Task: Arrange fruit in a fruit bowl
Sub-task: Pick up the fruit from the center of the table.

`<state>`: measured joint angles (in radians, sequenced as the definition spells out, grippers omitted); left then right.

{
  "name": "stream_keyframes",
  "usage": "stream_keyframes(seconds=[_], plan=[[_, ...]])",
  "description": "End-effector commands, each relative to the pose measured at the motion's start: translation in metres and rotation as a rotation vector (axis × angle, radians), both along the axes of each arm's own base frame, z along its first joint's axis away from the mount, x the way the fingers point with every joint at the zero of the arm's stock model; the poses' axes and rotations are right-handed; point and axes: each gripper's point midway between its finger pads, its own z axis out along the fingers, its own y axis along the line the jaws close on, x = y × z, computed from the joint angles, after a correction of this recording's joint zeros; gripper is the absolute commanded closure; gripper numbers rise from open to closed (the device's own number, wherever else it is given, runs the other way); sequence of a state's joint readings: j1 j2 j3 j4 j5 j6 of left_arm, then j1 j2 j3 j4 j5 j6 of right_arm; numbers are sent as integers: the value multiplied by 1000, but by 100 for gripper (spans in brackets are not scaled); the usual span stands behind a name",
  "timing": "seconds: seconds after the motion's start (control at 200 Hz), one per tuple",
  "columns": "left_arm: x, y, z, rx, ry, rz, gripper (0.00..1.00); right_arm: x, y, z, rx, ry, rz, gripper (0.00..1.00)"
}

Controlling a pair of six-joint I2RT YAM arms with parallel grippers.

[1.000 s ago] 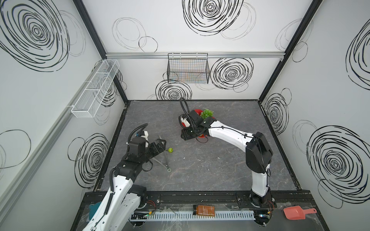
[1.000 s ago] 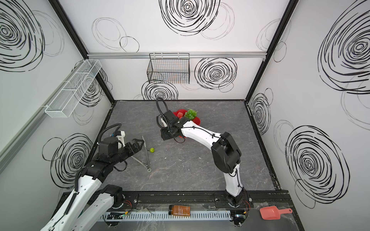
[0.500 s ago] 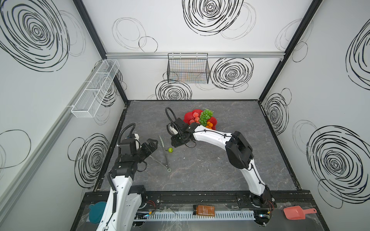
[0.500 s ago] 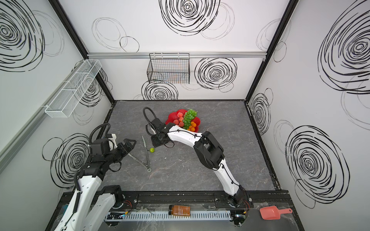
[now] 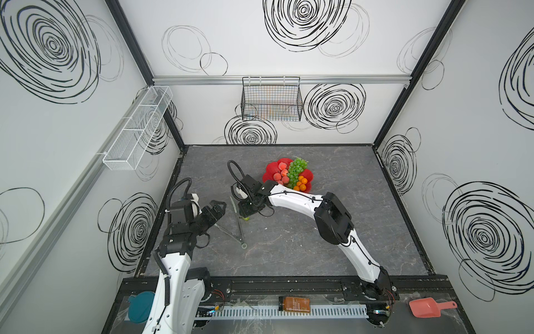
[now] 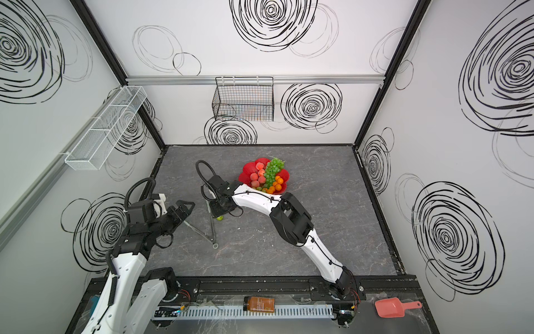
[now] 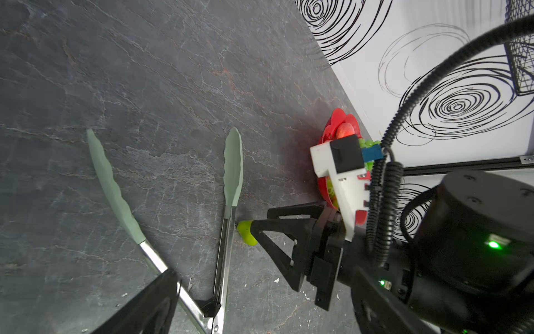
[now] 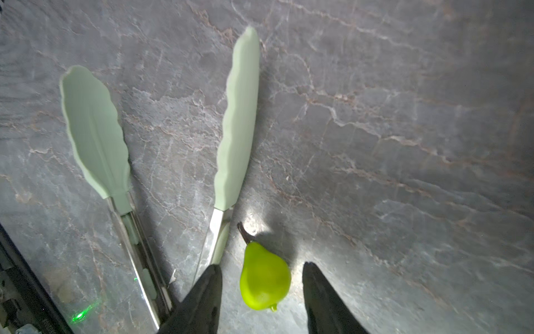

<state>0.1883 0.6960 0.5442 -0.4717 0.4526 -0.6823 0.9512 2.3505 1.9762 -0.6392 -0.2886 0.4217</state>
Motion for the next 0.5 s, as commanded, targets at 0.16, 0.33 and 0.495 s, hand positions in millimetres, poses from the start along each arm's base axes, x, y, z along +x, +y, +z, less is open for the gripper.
stream_keyframes(seconds=[0.16,0.33,0.495], plan=[[2,0,1,5,-20,-18,4,-11,-3,-11,-55,16,22,51],[2,-1,1,1,-22,-22,4,-12,-3,-18,-62,27,24,51],[3,-2,1,0,-24,-23,4,-14,-2,-21,-62,35,30,51]])
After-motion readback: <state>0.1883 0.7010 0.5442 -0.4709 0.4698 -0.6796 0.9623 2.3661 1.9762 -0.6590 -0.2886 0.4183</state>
